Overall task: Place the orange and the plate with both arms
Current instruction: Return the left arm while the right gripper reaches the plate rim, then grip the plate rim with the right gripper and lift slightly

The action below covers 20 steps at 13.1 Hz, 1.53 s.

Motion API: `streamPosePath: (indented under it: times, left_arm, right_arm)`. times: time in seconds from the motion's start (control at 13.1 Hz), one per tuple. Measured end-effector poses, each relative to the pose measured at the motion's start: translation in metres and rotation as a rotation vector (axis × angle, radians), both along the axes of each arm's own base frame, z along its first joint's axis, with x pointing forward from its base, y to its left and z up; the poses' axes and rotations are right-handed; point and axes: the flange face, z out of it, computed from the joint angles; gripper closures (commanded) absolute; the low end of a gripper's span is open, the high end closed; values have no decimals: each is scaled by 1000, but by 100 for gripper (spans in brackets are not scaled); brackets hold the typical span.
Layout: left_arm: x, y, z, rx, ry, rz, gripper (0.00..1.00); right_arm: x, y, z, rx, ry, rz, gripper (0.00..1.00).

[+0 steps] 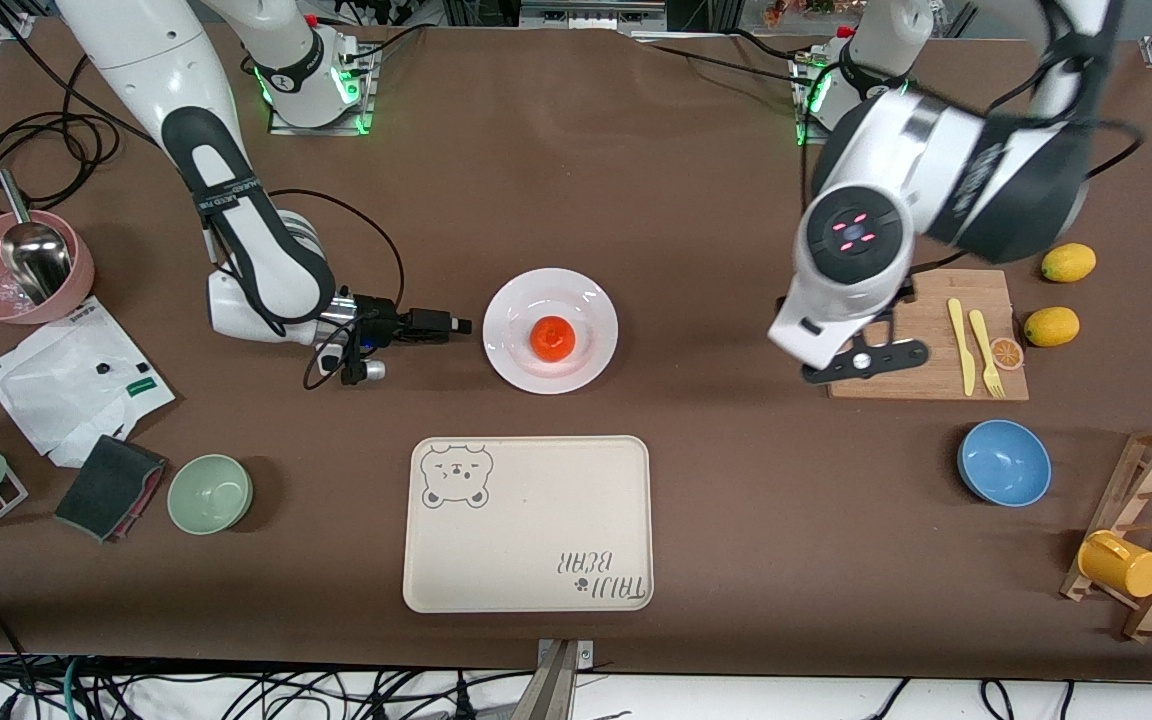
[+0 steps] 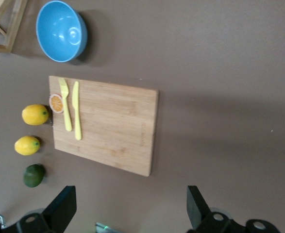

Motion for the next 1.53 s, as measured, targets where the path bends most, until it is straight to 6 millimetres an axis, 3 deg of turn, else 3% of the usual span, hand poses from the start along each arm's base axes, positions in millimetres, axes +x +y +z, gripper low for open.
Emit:
streamPosePath:
  times: [0.23,0.46,0.61,0.77,1.0,1.15,1.53]
  left_arm:
    - [-3,74,61,-134,5,-74,0]
    - [-18,133,82,-258,-54,-113,0]
    - [-36,168,74,-286,-129,-168,0]
    - [-54,197,52,-315,-182,-179,0]
    - [-65,223,32,-358,-192,-194,0]
    - [-65,230,32,-362,-192,-211,0]
    - [-54,247,35,-361,-189,-193,0]
  right_arm:
    - [0,17,-7,-5,-2,-11,1]
    - [3,27,-14,0,2,-33,1]
    - [3,35,-17,0,0,-41,1]
    - [3,40,-18,-2,-1,-46,1]
    - [2,45,-20,-7,-3,-46,2]
    - [1,46,-21,-8,-1,-46,16]
    - [2,55,-23,-6,-8,-32,65]
